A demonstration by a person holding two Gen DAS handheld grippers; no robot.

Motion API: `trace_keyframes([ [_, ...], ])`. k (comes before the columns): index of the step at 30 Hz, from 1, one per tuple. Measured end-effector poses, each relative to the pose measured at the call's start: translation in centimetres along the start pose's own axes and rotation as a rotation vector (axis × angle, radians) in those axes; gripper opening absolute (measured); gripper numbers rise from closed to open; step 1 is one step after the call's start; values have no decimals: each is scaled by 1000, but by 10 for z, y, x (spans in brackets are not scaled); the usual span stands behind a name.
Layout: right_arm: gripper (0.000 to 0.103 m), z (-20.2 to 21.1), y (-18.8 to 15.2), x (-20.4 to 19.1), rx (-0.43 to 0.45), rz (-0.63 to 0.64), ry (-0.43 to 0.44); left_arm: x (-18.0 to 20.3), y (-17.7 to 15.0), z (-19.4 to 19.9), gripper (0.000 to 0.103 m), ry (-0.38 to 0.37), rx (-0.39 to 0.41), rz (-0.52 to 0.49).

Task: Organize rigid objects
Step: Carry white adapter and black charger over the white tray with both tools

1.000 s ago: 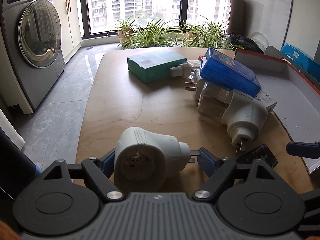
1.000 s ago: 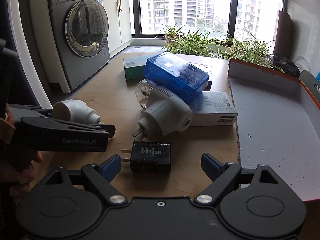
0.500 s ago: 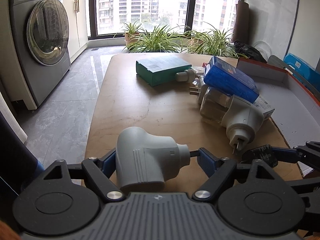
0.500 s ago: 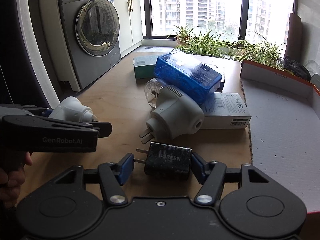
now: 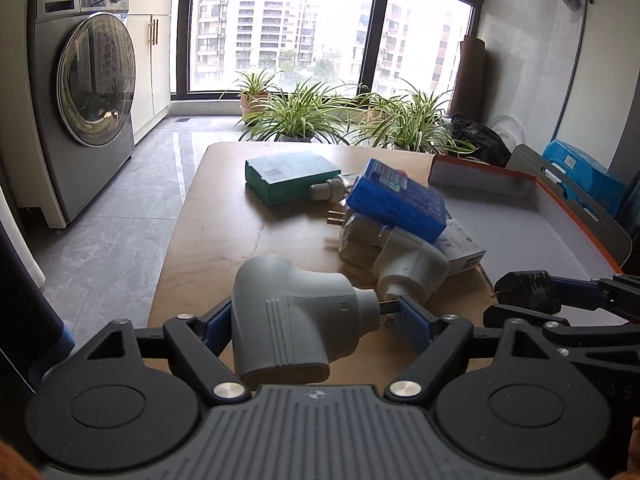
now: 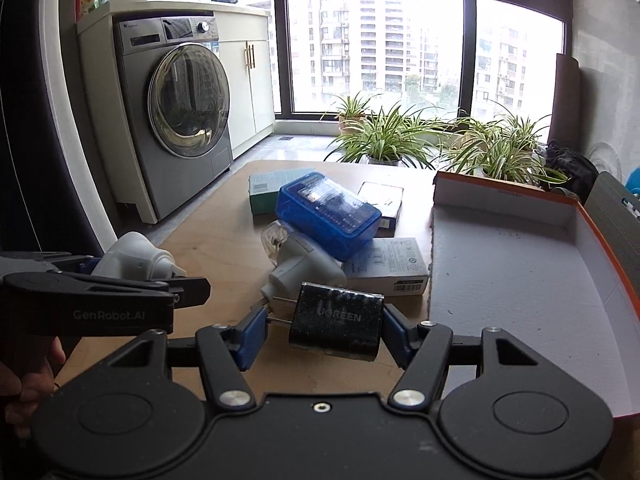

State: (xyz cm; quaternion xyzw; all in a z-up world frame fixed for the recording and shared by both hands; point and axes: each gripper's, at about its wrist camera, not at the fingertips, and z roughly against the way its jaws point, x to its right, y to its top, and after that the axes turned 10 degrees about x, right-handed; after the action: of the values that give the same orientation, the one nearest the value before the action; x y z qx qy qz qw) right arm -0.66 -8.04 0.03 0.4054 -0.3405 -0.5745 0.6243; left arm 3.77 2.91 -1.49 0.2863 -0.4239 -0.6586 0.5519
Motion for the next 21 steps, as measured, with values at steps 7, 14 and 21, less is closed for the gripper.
trace_keyframes([
  [7, 74, 20, 19, 50, 66, -40, -83, 42, 17, 0, 85, -74, 35, 2],
  [14, 74, 26, 41, 123, 104, -75, -174, 98, 40, -31, 85, -163, 31, -27],
  [21, 74, 12, 64, 182, 95, -77, -197, 149, 65, -73, 85, -243, 15, -20],
])
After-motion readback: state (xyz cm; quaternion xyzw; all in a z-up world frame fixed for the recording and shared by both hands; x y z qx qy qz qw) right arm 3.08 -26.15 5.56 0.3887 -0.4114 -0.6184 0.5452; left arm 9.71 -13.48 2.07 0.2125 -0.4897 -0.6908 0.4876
